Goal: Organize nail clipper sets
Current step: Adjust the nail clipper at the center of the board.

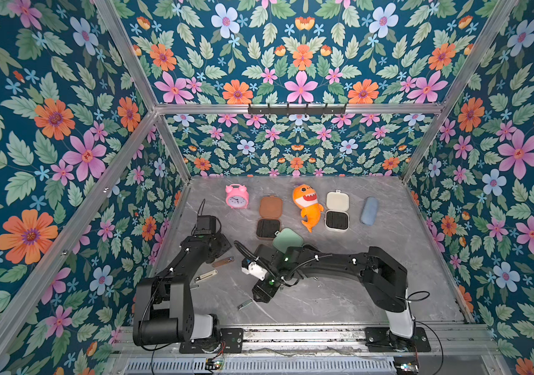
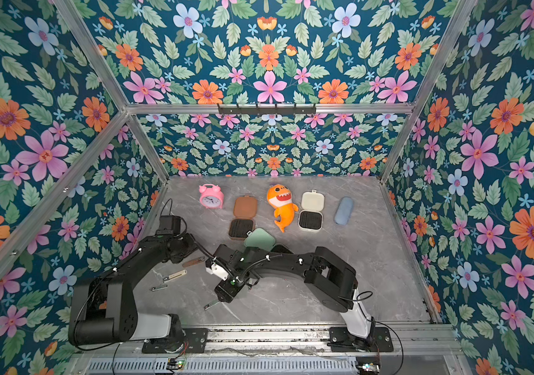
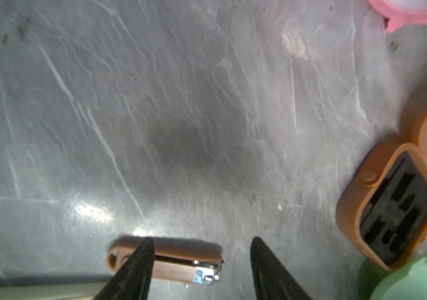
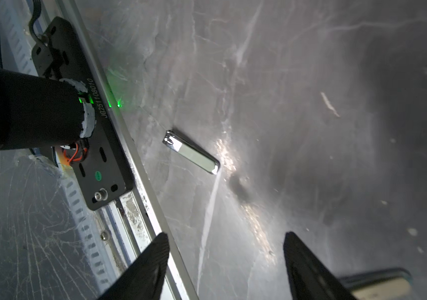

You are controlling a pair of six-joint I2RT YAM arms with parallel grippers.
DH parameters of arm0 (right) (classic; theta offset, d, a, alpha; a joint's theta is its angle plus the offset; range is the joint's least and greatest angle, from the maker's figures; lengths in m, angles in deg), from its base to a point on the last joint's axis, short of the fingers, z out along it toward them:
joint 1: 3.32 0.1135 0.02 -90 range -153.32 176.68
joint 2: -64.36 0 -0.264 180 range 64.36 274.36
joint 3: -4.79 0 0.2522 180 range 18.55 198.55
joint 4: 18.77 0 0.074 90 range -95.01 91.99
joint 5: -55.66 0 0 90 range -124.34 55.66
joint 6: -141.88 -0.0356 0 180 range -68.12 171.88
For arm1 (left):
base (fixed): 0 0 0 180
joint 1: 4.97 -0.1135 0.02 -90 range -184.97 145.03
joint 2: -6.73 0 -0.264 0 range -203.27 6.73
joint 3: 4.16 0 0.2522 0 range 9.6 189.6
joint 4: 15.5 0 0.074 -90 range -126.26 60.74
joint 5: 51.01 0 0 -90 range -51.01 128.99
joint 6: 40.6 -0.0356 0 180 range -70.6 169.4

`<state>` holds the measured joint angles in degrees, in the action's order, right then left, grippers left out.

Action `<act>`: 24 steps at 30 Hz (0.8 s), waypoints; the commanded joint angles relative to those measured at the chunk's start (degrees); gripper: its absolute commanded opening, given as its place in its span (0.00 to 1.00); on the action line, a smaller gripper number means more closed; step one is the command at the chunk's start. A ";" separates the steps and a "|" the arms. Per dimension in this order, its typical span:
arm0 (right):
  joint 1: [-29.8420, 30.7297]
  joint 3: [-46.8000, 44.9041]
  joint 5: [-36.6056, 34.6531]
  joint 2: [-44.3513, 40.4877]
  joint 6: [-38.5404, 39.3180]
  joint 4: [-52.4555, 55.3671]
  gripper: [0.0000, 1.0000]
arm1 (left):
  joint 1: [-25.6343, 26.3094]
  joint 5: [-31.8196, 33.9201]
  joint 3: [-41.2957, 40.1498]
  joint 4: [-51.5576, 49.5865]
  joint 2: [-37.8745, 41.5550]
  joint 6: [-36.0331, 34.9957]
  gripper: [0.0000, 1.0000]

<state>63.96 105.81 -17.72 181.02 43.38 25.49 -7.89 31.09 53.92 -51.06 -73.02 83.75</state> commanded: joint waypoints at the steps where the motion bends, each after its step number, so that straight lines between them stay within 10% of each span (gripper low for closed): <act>1: 1.74 2.04 -1.77 1.95 3.72 2.98 0.71 | -4.66 -10.94 1.19 3.38 -1.16 -2.63 0.62; 24: 1.97 8.85 -5.04 4.42 8.92 3.73 0.74 | -14.32 -18.99 0.15 4.34 0.43 -1.17 0.64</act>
<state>65.21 114.34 -25.37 185.76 49.31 27.39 -21.60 13.15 53.98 -47.02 -72.54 82.52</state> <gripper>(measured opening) 0.734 0.638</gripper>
